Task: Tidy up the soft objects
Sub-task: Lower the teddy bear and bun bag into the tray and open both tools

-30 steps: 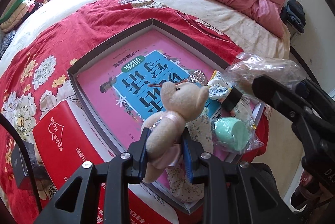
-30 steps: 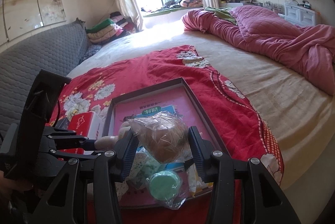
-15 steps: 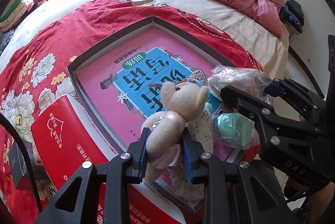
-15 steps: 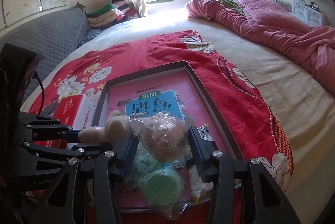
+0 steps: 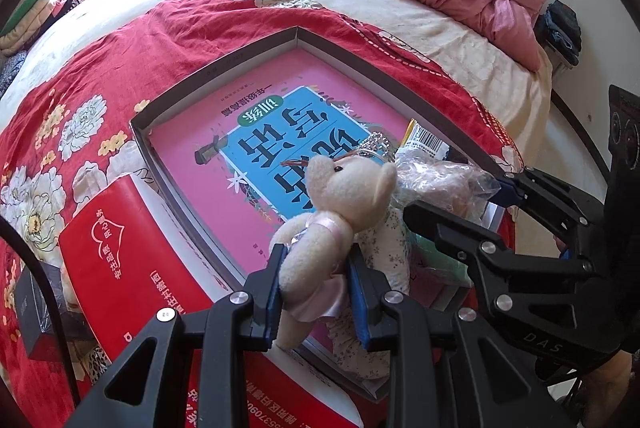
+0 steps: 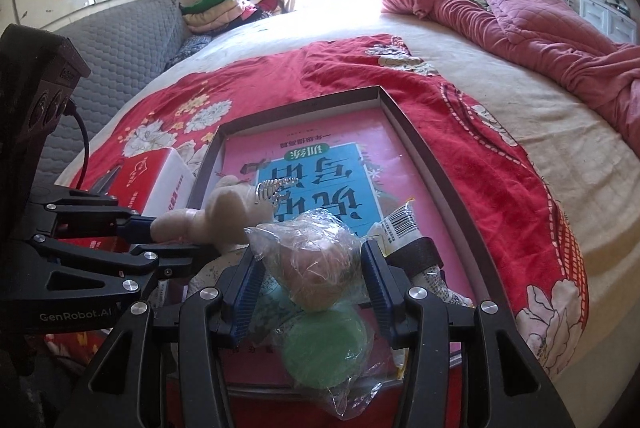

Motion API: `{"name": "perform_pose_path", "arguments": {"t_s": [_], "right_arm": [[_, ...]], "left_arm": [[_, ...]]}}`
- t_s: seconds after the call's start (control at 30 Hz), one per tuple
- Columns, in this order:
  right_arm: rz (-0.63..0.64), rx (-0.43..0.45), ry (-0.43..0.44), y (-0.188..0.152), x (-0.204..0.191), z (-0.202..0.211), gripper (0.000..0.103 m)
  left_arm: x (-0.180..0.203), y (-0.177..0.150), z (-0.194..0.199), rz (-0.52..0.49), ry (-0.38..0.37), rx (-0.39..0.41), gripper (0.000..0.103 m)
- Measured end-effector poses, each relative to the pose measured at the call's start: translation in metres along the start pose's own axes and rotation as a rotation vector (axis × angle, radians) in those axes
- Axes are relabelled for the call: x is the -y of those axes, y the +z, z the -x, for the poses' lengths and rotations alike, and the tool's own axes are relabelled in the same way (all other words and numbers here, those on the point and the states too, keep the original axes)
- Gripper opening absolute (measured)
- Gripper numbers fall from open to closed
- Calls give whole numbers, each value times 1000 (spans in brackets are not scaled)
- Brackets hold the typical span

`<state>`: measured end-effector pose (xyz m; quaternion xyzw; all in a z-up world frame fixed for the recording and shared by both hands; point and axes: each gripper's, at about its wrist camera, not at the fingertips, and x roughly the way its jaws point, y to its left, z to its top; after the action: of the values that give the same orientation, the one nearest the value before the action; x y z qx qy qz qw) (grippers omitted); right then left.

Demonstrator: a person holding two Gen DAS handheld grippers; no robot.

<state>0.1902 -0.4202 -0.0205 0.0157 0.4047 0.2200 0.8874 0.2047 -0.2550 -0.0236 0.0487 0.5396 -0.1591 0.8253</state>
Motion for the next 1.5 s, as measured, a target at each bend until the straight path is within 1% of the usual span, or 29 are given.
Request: {"name": "perform_pose_path", "arguments": {"t_s": [0.13, 0.23, 0.33, 0.4, 0.5, 0.7, 0.97, 1.07, 1.1, 1.13, 1.3, 1.5], "right_arm": [[-21, -3, 12, -2, 1, 2, 52], [-31, -1, 9, -2, 2, 3, 56], [-34, 1, 7, -3, 2, 6, 56], [-32, 13, -6, -3, 2, 9, 57], [-42, 30, -13, -3, 4, 15, 63], [-84, 73, -17, -2, 11, 27, 66], [-87, 107, -81, -1, 14, 40, 68], [-89, 122, -109, 0, 16, 44, 69], [-93, 125, -118, 0, 17, 46, 72], [-94, 131, -125, 0, 18, 47, 72], [-112, 152, -133, 1, 21, 54, 72], [-134, 160, -136, 1, 25, 59, 72]], "left_arm": [[0, 0, -1, -1, -1, -4, 30], [1, 1, -2, -5, 4, -9, 30], [3, 0, -3, -13, 7, -14, 30], [5, -1, -4, -15, 8, -20, 30], [8, -2, -4, -19, 9, -22, 30], [13, -3, -2, -37, 6, -24, 31], [16, -4, 1, -37, -5, -27, 36], [17, -5, 3, -38, -16, -31, 41], [18, -6, 4, -41, -21, -31, 42], [18, -7, 5, -42, -23, -30, 43], [21, -8, 8, -47, -26, -26, 51], [19, -8, 12, -35, -29, -14, 52]]}}
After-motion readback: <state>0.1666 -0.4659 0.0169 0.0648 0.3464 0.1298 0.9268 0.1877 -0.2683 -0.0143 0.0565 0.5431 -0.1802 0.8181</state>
